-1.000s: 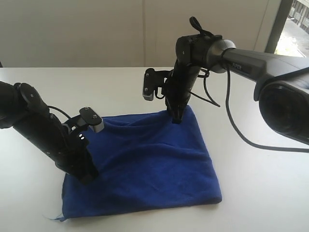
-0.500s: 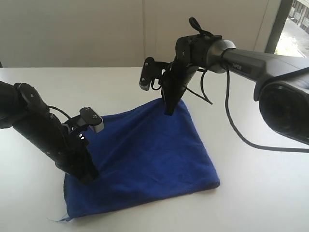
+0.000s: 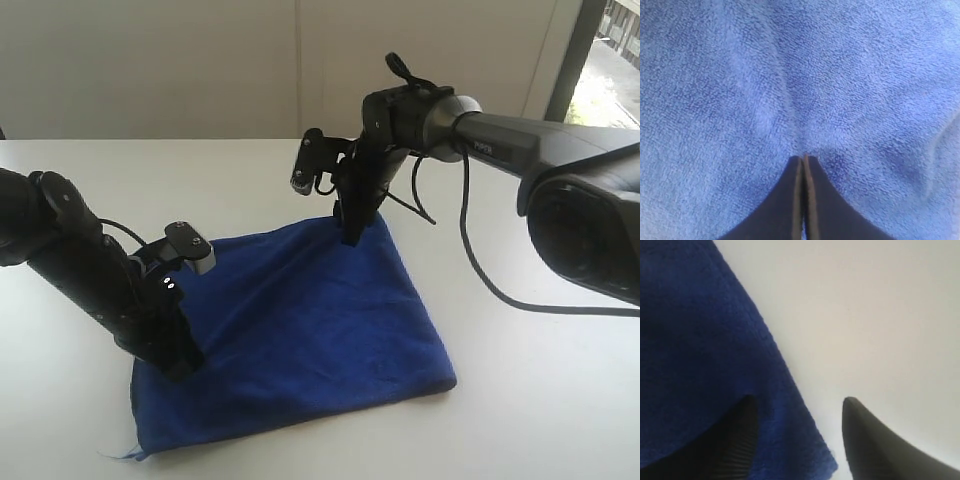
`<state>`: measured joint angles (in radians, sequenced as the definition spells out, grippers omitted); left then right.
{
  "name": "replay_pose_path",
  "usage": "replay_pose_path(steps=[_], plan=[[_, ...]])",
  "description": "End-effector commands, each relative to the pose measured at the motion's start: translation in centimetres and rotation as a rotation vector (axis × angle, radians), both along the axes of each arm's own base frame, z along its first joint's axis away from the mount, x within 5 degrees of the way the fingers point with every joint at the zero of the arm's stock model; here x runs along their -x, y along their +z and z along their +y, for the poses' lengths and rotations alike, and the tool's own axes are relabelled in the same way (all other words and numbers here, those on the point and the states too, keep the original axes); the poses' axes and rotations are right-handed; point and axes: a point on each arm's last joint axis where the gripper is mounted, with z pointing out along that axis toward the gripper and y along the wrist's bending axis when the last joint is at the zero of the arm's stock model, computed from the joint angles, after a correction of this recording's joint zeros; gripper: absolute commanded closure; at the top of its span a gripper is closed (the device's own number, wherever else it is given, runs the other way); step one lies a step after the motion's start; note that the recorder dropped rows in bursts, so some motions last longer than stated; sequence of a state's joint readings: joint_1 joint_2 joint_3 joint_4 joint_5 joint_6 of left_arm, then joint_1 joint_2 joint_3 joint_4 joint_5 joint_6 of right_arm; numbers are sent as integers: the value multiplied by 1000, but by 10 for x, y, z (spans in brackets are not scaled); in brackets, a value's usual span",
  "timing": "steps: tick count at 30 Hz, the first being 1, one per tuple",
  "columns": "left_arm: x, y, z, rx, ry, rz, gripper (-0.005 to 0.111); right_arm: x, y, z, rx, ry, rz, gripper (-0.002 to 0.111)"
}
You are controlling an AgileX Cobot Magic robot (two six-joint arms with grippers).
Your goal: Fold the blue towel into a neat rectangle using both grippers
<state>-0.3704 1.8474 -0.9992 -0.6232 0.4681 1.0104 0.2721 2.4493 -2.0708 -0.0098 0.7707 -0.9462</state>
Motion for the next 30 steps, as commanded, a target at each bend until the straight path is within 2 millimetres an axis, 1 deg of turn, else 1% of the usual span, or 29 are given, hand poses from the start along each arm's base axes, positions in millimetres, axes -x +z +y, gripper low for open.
replay_pose_path(steps=[1, 3, 4, 6, 8, 9, 11, 14, 15, 16, 18, 21, 22, 23, 25, 27, 28, 29, 30], plan=[[5, -1, 0, -2, -21, 25, 107, 0, 36, -3, -27, -23, -81, 56], [5, -1, 0, -2, -21, 25, 107, 2, 52, -3, -54, -52, -107, 56], [5, -1, 0, -2, -20, 23, 107, 5, 63, -4, -77, -85, -109, 57], [5, -1, 0, -2, -20, 23, 107, 11, 78, -5, -104, -136, -91, 59], [4, -1, 1, -4, -18, 13, 107, 20, 89, -8, -105, -174, -32, 65], [3, 1, 0, -2, -19, 5, 107, 24, 89, -9, -99, -184, 12, 69], [2, 9, 0, 10, -23, -14, 107, 33, 92, -10, -96, -200, 95, 82], [3, 37, -1, 45, -27, -76, 107, 44, 92, -10, -93, -223, 204, 103], [5, 51, -1, 61, -28, -116, 107, 48, 94, -10, -101, -231, 240, 108], [6, 63, 0, 75, -24, -155, 107, 52, 96, -9, -108, -245, 271, 108], [13, 87, 3, 99, -12, -213, 107, 55, 106, -10, -139, -282, 267, 108], [29, 108, 9, 100, -5, -206, 107, 65, 126, -12, -169, -298, 247, 108], [34, 111, 11, 87, -7, -189, 107, 71, 132, -13, -177, -298, 246, 108], [43, 111, 19, 43, 20, -169, 107, 85, 140, -21, -182, -320, 249, 108], [50, 106, 23, 26, 40, -154, 107, 99, 148, -31, -201, -352, 223, 108], [56, 97, 26, 24, 76, -132, 107, 116, 146, -47, -223, -404, 199, 108], [60, 85, 27, 33, 114, -117, 107, 131, 136, -57, -259, -457, 175, 108], [61, 81, 28, 38, 138, -131, 107, 139, 127, -59, -280, -467, 166, 108], [62, 72, 30, 53, 176, -150, 107, 152, 104, -60, -300, -465, 171, 108]])
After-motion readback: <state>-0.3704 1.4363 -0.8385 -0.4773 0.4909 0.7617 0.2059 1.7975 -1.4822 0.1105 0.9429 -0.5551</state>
